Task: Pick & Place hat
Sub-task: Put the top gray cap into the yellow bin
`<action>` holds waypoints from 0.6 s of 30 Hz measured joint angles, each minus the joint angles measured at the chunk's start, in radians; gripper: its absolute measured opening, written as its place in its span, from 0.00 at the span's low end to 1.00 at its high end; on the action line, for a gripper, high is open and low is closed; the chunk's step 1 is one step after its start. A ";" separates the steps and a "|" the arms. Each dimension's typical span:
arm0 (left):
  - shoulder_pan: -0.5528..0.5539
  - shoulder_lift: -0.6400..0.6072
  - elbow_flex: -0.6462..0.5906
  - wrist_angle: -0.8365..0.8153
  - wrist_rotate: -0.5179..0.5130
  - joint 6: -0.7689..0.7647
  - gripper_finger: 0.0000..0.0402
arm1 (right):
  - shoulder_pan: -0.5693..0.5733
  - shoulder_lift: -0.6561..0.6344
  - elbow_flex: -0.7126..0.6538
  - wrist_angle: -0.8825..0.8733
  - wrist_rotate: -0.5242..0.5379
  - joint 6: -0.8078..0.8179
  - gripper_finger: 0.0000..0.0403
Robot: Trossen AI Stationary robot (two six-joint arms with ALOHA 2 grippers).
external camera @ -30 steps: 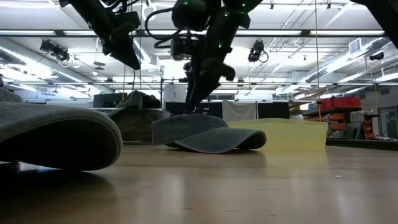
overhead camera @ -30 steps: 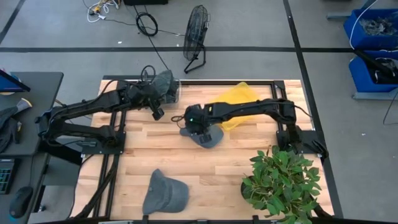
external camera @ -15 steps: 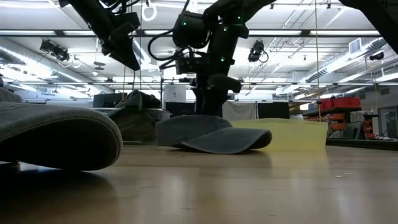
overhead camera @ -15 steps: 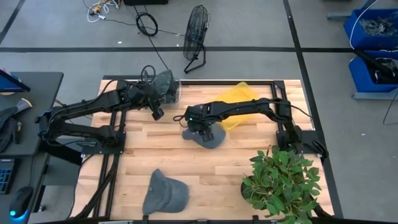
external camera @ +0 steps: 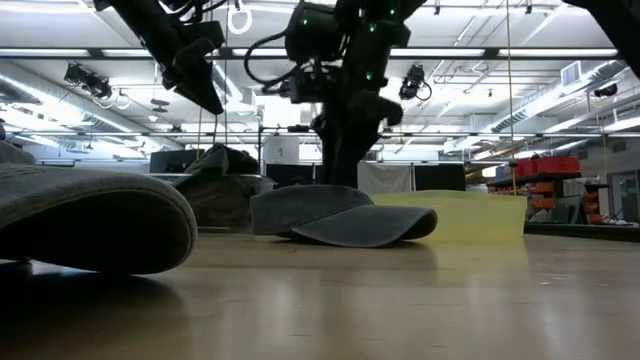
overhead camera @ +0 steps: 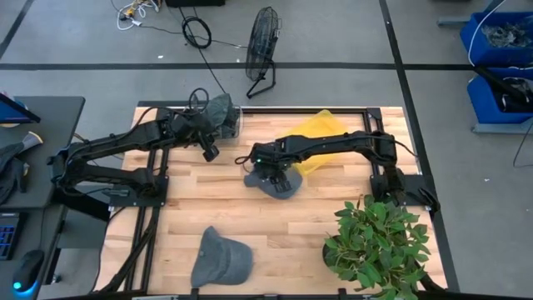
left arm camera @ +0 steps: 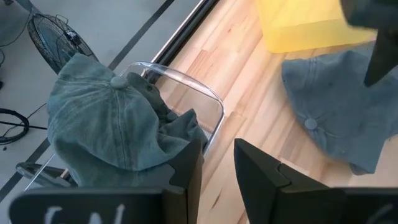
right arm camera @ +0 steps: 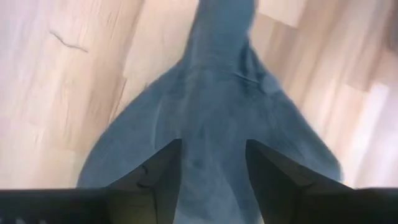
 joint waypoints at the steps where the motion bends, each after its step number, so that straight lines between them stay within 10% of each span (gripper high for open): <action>1: 0.000 0.000 0.000 0.000 0.000 -0.001 0.24 | -0.001 0.010 -0.008 0.013 0.000 -0.015 0.45; 9: 0.000 0.000 0.000 -0.005 -0.004 -0.026 0.24 | -0.004 0.023 -0.122 0.159 -0.002 0.026 0.40; 18: 0.001 0.000 0.000 -0.040 -0.134 -0.053 0.24 | -0.004 -0.010 -0.118 0.096 0.095 0.041 0.03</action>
